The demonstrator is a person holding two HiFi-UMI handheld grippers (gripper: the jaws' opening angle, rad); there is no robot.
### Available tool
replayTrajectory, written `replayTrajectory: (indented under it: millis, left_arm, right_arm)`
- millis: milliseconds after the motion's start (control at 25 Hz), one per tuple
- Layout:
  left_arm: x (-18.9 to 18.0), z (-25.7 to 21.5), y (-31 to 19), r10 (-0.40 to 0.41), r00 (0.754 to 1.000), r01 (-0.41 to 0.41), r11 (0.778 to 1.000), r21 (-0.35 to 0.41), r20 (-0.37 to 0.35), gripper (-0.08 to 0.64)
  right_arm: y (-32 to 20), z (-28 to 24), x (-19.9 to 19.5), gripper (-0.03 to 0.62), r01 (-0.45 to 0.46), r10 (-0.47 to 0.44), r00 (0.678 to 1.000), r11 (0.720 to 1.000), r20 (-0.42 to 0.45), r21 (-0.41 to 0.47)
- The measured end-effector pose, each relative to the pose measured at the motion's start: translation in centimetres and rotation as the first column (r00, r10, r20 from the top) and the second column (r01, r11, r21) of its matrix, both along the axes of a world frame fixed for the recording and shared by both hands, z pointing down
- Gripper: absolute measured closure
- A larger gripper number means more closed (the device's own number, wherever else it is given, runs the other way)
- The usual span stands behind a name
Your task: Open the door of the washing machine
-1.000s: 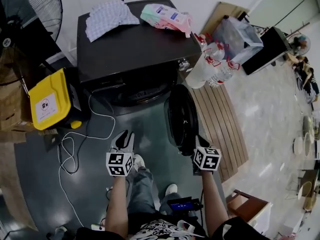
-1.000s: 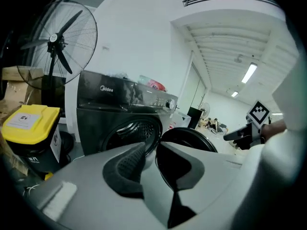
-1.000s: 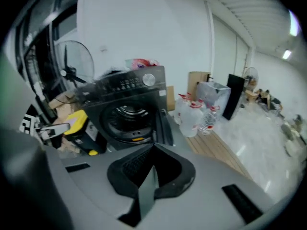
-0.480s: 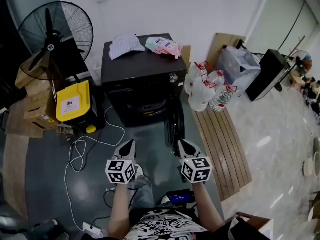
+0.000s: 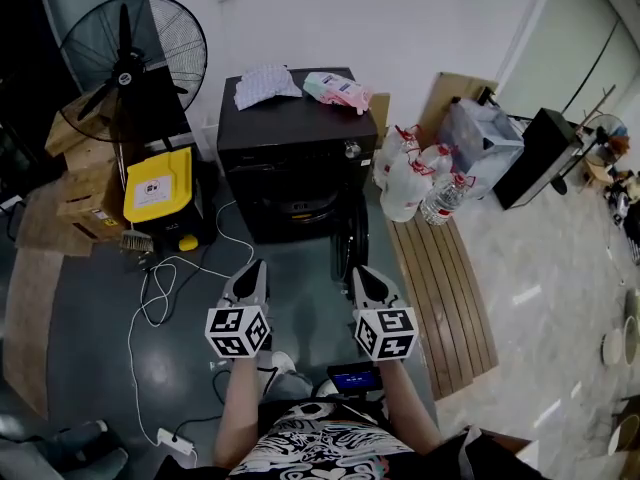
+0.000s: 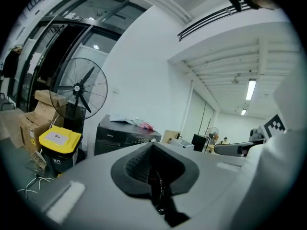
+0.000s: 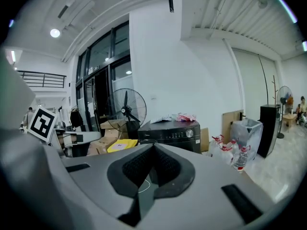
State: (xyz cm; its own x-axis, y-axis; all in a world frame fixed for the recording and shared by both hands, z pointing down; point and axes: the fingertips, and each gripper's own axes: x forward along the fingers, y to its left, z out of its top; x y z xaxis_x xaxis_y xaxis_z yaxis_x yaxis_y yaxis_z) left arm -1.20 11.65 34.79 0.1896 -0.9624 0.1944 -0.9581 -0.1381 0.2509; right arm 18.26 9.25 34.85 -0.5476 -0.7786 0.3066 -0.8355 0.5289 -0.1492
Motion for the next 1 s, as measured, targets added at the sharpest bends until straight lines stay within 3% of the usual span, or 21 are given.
replayTrajectory:
  millis: [200, 480, 840, 1000]
  left_arm:
    - [-0.4, 0.3, 1.1, -0.021, 0.999, 0.022, 1.0, -0.021, 0.046, 0.558]
    - [-1.0, 0.9, 2.4, -0.045, 0.999, 0.045, 0.998, -0.055, 0.002, 0.558]
    - [0.2, 0.7, 2.7, -0.049, 0.998, 0.051, 0.998, -0.036, 0.048, 0.558]
    - [1.1, 0.7, 2.4, -0.046, 0.997, 0.048, 0.998, -0.033, 0.058, 0.558]
  right_arm:
    - [0.7, 0.5, -0.3, 0.591, -0.002, 0.001, 1.0, 1.0, -0.02, -0.016]
    - [1.7, 0.7, -0.6, 0.591, 0.019, -0.019, 1.0, 1.0, -0.015, -0.021]
    - [2.0, 0.9, 0.8, 0.591, 0.015, -0.015, 1.0, 1.0, -0.008, -0.02]
    - [1.8, 1.1, 1.5, 0.591, 0.022, -0.023, 0.999, 1.0, -0.048, -0.01]
